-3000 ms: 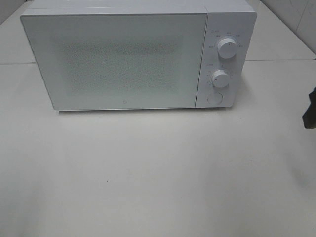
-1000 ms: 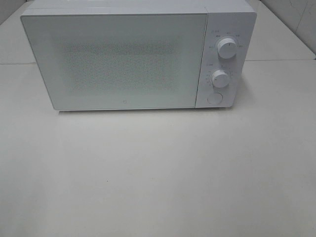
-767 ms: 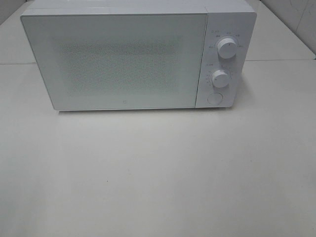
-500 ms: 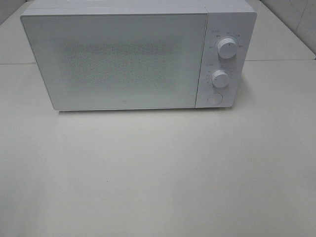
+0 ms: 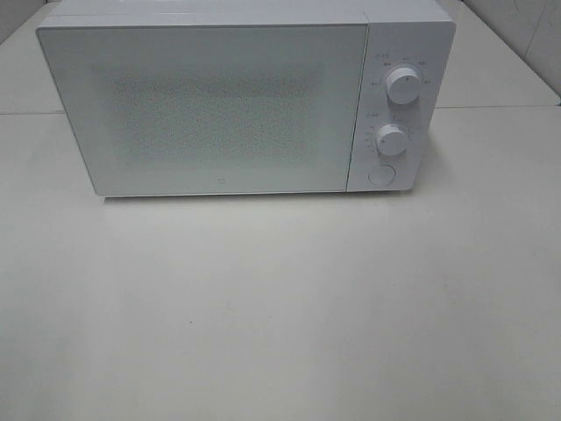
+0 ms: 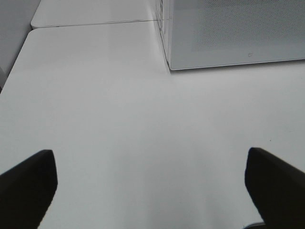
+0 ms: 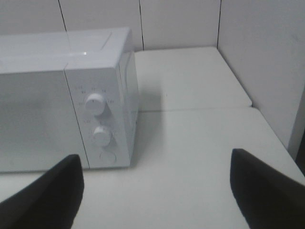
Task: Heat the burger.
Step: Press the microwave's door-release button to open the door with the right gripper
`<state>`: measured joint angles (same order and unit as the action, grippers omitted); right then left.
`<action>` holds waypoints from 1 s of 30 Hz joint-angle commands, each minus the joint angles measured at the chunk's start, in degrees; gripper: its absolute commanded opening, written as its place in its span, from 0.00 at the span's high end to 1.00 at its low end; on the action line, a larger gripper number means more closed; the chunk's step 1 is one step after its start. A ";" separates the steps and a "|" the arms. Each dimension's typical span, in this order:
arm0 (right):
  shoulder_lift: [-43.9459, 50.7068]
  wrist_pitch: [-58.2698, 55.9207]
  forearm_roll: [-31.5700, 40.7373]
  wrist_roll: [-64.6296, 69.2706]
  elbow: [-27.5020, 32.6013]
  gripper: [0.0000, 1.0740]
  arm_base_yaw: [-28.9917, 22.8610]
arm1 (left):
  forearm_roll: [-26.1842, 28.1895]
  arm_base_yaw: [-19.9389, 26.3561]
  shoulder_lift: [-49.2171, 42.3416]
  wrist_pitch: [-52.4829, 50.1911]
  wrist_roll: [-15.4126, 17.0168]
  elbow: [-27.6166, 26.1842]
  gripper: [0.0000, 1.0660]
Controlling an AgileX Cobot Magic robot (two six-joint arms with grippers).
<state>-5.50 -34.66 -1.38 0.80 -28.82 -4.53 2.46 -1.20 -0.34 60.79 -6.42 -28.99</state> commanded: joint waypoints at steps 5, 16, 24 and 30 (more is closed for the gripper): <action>-5.33 25.55 0.11 -2.92 6.82 0.43 0.34 | 0.23 -0.11 -0.92 -0.86 0.34 0.06 0.02; -15.18 45.72 0.92 -1.26 16.84 1.00 0.34 | 0.23 -0.11 -0.92 -0.86 0.34 0.06 0.02; -26.07 59.01 -1.43 2.35 21.94 1.00 0.34 | 0.23 -0.11 -0.92 -0.86 0.34 0.06 0.02; -37.13 70.19 -1.43 -1.20 22.98 1.00 0.34 | 0.23 -0.11 -0.92 -0.86 0.34 0.06 0.02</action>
<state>-42.11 33.12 -2.12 0.86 -5.84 -4.53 2.46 -1.20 -0.34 60.79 -6.42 -28.99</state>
